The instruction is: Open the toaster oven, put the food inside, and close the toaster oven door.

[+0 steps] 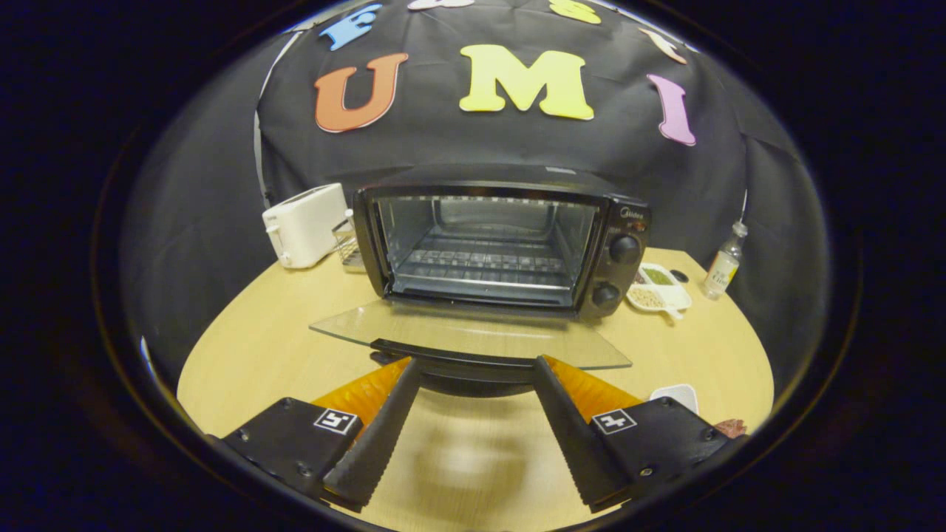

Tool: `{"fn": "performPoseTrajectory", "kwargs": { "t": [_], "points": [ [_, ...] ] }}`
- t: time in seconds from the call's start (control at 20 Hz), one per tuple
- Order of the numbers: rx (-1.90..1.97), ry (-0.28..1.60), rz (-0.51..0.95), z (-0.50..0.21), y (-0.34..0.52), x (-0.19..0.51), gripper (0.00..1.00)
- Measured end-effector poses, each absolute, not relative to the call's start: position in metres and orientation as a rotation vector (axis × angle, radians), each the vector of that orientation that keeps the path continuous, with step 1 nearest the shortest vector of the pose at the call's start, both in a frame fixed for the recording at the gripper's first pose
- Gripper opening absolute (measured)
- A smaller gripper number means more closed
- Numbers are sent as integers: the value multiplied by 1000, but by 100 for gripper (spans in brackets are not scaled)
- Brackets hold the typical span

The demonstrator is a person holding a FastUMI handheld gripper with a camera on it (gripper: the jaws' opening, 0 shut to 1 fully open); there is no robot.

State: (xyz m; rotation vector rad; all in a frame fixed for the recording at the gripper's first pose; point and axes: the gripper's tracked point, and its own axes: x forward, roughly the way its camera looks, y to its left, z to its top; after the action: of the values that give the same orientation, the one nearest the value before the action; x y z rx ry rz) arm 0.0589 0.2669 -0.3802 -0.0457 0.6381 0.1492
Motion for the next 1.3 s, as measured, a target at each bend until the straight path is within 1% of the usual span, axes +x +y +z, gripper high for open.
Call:
{"fn": "performPoseTrajectory", "kwargs": {
  "t": [0.15, 0.45, 0.7, 1.0, 1.3],
  "points": [
    [-35, 674, 155, -398, 267, 47, 100],
    [2, 777, 157, -432, 265, 46, 100],
    [-59, 787, 146, -444, 264, 48, 99],
    [-26, 749, 220, -420, 255, 47, 100],
    [-73, 660, 207, -365, 171, 51, 99]
  ]
}}
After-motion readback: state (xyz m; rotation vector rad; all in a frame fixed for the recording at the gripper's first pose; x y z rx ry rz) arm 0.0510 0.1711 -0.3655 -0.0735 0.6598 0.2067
